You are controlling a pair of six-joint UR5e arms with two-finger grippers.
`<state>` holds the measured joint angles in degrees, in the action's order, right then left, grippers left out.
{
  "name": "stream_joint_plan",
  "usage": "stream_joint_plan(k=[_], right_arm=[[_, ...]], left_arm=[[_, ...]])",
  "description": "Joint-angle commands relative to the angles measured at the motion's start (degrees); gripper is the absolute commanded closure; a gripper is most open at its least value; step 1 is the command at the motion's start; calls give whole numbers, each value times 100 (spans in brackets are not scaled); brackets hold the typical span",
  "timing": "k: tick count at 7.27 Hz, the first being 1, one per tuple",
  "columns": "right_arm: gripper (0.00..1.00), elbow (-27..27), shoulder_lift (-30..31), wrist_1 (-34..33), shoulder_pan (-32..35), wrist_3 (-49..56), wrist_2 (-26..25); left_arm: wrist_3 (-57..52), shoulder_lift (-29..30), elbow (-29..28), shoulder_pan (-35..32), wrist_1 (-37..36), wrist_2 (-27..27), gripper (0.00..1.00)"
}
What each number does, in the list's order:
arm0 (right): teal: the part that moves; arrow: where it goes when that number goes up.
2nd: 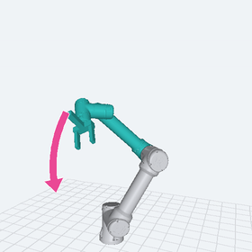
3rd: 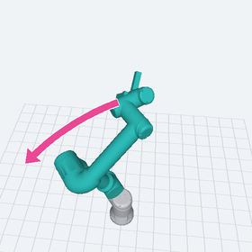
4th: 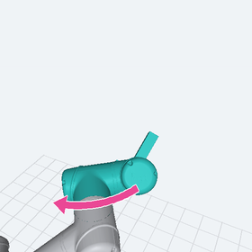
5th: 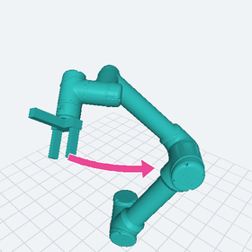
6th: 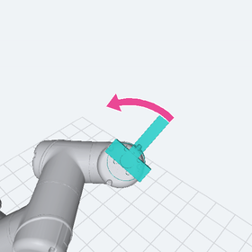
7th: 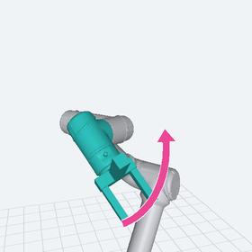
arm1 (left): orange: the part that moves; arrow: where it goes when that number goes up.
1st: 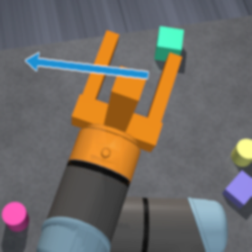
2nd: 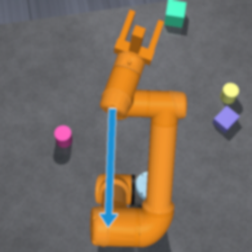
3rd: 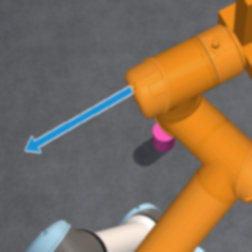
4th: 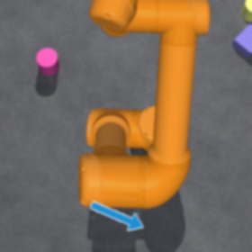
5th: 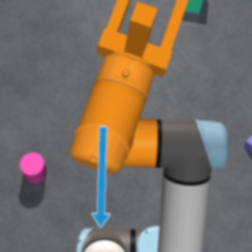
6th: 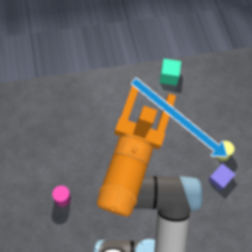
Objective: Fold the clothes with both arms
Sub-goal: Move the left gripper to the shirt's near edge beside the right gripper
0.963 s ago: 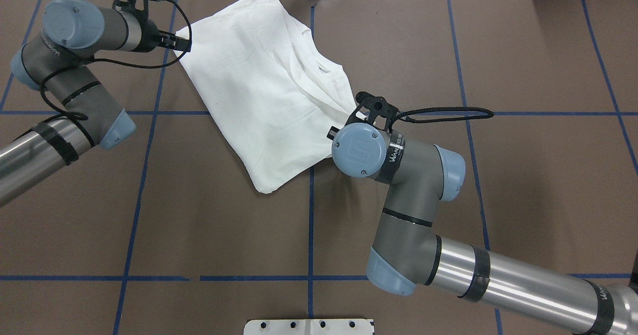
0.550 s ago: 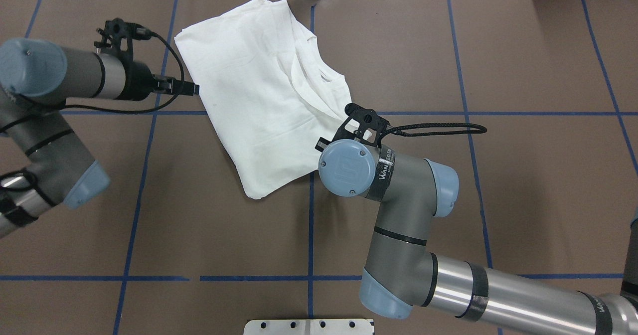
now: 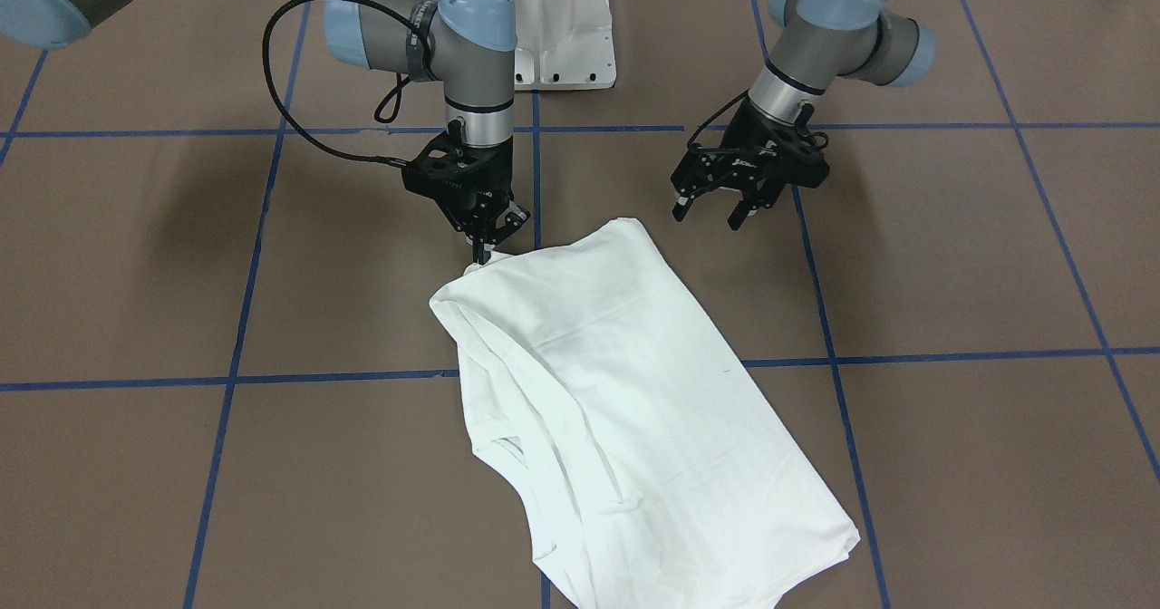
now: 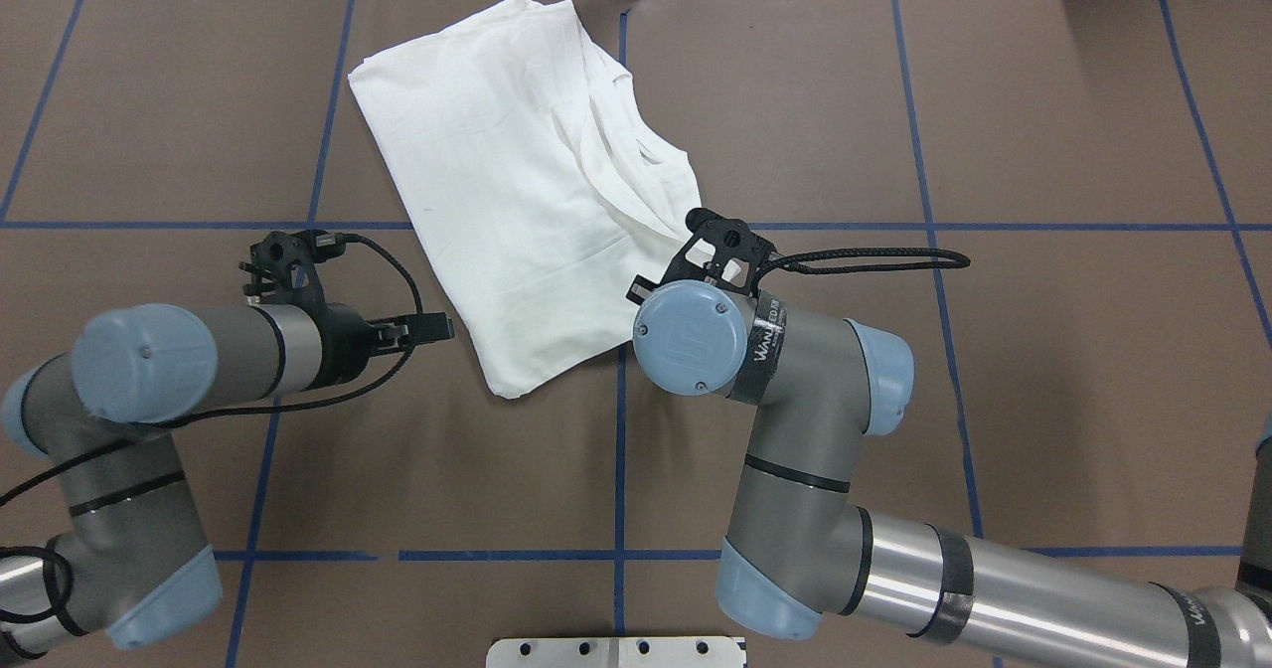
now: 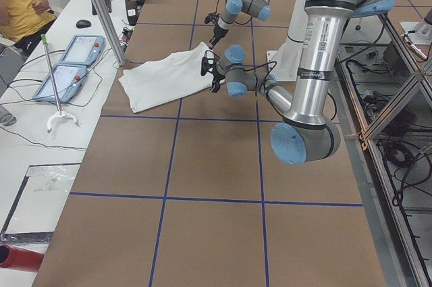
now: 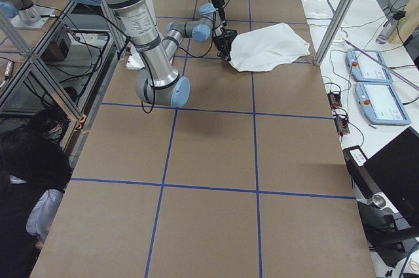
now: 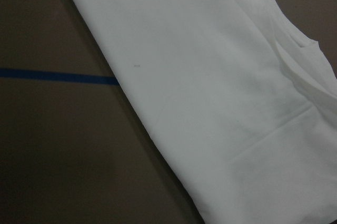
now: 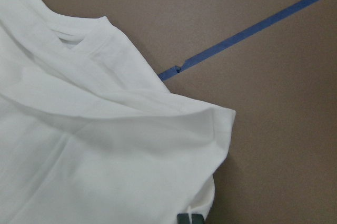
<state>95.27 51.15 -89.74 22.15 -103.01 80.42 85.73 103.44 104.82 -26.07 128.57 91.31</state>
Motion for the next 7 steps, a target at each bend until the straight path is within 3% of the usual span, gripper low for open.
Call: stream_joint_plan(k=[1,6,7], right_arm=[[100,9,9,0,0,0,0],[100,18,36,9,0,0,0],[100,9,44,9,0,0,0]], left_arm=[[1127,780,-329,505,-971,-482,20],[1218,905,-515,515,-983,-491,23],[1218,932,-515,515,-983,-491,35]])
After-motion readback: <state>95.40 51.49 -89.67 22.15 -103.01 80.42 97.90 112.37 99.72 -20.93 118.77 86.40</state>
